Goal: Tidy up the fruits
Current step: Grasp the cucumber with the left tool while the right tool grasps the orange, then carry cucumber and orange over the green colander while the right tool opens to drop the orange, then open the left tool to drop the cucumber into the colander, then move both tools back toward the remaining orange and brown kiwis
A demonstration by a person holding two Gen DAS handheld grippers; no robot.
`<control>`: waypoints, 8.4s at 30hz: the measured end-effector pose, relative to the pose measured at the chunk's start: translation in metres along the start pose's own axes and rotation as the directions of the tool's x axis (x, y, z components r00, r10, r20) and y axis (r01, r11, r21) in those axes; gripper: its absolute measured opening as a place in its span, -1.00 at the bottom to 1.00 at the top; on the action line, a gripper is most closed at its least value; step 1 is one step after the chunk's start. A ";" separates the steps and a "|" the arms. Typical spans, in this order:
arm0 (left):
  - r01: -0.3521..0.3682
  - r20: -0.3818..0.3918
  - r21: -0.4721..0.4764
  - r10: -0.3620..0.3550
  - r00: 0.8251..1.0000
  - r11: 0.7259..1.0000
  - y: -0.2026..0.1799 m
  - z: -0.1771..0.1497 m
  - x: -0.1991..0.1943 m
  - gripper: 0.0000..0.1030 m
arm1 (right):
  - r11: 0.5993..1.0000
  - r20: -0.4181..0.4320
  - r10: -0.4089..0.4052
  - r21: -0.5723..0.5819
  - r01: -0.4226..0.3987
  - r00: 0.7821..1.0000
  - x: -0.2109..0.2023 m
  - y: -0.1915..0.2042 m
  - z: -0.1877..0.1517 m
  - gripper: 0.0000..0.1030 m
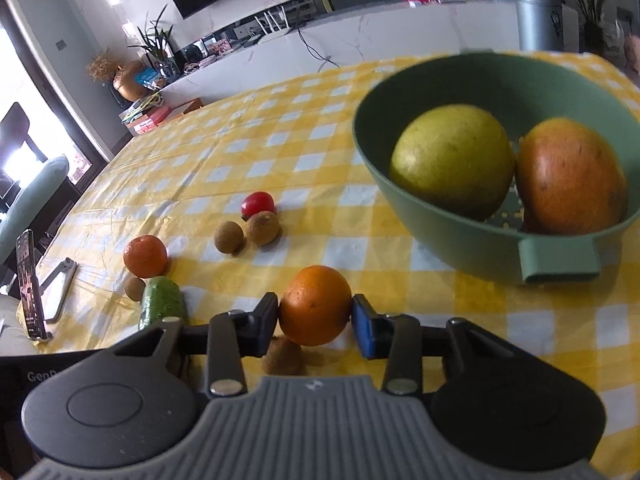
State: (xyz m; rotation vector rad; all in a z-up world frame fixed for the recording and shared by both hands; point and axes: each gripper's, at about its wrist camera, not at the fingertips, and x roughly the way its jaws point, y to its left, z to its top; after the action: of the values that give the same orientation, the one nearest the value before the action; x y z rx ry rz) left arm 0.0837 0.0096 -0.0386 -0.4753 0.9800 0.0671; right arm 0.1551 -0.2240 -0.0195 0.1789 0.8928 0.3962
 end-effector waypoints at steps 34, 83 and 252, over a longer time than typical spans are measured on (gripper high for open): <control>-0.052 -0.135 0.255 0.088 0.987 0.966 -0.029 0.001 0.012 0.02 | 0.993 0.061 -0.031 -0.108 0.038 0.998 -0.019 0.008 -0.002 -0.27; 0.089 0.118 0.338 -0.136 0.984 0.937 -0.083 0.062 -0.046 -0.15 | 0.984 0.333 -0.029 -0.155 0.085 0.943 -0.078 -0.001 0.030 -0.27; 0.224 0.077 0.445 -0.286 0.955 0.867 -0.017 0.053 -0.049 0.18 | 0.963 0.301 -0.131 -0.189 0.193 0.945 -0.052 0.044 -0.010 0.01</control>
State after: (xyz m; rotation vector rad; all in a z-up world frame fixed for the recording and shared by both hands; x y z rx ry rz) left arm 0.1017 0.0239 0.0320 -0.1815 0.7552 -0.3497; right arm 0.1065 -0.2048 0.0261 -0.0397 0.5684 0.3007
